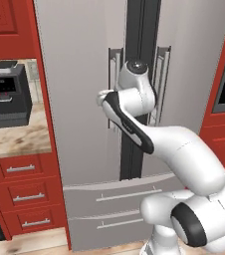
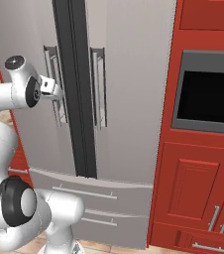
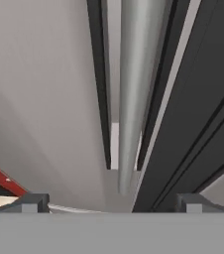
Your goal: Retrieve the sausage and cheese from the fridge and place them on the cutting board on the counter.
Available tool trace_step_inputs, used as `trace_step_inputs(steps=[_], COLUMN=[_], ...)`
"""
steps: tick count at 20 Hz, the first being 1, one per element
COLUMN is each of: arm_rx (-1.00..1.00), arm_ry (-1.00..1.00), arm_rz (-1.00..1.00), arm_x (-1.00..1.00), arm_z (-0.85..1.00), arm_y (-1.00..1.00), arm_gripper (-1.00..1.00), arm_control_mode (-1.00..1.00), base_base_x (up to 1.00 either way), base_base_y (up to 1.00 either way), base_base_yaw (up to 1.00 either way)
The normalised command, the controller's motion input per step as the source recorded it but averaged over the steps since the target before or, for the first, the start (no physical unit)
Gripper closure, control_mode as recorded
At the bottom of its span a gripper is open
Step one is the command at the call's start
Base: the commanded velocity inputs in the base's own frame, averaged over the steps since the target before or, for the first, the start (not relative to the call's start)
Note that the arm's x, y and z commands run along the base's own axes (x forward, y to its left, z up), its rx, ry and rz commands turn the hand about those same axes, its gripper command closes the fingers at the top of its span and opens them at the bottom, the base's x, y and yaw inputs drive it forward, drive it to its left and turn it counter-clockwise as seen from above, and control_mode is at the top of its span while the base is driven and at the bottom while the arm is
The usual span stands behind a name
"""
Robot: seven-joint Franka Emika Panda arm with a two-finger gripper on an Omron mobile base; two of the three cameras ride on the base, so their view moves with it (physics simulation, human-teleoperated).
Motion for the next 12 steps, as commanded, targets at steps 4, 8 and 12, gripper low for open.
trace_step_inputs(steps=[4, 8, 12], arm_rx=[0.0, 0.0, 0.0], arm_ry=[-0.17, -0.12, -0.01], arm_rz=[-0.02, -0.01, 0.0], arm_x=[0.29, 0.31, 0.39], arm_z=[-0.08, -0.07, 0.0], arm_y=[0.0, -0.05, -0.12], arm_gripper=[-1.0, -1.0, -1.0], arm_control_mode=[-1.0, -1.0, -1.0], base_base_x=[0.0, 0.0, 0.0], base_base_y=[0.0, 0.0, 0.0], base_base_yaw=[0.0, 0.0, 0.0])
